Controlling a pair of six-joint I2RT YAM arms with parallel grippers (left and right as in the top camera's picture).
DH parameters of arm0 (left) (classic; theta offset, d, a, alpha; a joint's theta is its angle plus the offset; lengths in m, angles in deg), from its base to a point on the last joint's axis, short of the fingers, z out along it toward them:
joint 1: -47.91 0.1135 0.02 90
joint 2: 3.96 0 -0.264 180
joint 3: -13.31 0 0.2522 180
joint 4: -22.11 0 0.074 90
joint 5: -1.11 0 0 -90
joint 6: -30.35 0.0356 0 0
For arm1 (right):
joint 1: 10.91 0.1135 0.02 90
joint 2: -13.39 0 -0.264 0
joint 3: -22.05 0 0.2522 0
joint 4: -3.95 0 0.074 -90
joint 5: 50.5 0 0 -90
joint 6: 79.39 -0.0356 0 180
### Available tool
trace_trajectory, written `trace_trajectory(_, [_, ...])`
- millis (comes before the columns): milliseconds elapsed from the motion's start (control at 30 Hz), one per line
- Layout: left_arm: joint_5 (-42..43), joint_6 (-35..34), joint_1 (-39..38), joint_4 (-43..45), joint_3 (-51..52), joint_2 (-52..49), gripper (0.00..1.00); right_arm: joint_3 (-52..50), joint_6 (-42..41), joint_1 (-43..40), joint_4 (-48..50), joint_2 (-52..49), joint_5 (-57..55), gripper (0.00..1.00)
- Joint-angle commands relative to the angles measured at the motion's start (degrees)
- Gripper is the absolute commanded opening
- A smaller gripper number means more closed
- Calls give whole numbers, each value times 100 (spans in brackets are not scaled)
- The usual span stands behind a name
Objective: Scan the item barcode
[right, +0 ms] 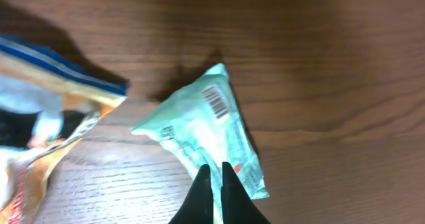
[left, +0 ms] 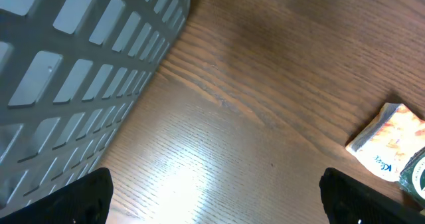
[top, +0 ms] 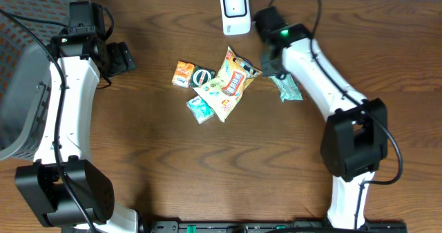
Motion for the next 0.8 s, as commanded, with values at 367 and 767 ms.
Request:
trace_trajectory(367, [13, 50, 13, -13, 28, -59, 98, -968, -125, -649, 579, 35, 1534, 1])
trace_trajectory(767, [13, 50, 13, -13, 28, -59, 98, -2063, -295, -437, 1187, 37, 1843, 1])
